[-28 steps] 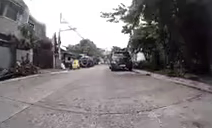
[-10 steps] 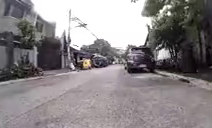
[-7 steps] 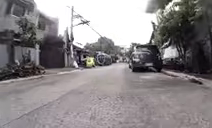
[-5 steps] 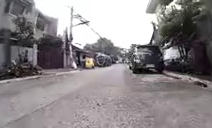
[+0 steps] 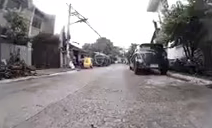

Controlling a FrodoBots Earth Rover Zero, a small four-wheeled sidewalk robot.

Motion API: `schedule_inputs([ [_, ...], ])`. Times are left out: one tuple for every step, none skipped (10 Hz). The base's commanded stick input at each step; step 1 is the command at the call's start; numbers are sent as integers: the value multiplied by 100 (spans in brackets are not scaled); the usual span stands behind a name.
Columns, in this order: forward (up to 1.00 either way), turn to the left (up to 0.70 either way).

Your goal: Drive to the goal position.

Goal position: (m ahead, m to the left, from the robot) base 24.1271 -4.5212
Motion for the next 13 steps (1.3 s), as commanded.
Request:
schedule_inputs([
  [100, 0],
  [100, 0],
  [100, 0],
  [100, 0],
  [100, 0],
  [100, 0],
  [100, 0],
  [100, 0],
  [100, 0],
  [100, 0],
  [100, 0],
  [100, 0],
  [100, 0],
])
